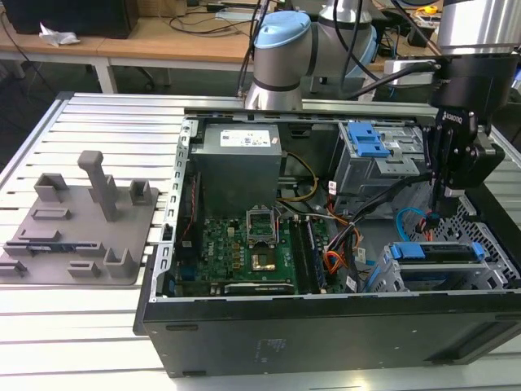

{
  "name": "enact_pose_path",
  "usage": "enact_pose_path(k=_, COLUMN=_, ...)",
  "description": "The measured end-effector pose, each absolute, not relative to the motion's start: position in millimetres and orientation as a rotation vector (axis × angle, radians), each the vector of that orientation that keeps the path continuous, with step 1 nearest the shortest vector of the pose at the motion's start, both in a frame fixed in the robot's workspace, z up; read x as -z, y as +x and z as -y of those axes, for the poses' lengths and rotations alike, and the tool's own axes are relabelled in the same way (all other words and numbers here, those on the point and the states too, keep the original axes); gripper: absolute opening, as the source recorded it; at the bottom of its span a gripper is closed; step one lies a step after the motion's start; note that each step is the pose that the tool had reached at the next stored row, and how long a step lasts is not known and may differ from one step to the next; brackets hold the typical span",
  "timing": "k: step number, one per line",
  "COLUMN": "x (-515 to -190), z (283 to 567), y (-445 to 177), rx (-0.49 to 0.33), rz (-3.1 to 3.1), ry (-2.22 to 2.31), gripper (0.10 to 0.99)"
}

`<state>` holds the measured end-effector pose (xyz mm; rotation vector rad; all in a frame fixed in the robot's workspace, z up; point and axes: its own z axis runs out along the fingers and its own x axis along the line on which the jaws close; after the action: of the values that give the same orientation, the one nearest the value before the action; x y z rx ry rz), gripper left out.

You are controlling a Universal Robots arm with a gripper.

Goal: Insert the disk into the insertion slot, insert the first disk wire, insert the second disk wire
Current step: 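Insert the first disk wire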

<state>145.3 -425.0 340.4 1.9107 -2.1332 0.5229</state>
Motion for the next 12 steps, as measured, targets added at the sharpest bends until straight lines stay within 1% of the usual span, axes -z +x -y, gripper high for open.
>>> enact_pose_path(k=1, x=-340.3, z=425.0, y=145.3, rx=-0.523, rz=2.133, ry=1.911, gripper=0.231)
enact_pose_path(k=11, x=-338.5, z=425.0, y=145.3, rx=-0.532, rz=2.127, ry=1.906, gripper=0.231)
enact_pose_path(k=12, x=-338.4, z=425.0, y=145.3, rx=-0.533, rz=2.126, ry=1.905, gripper=0.216)
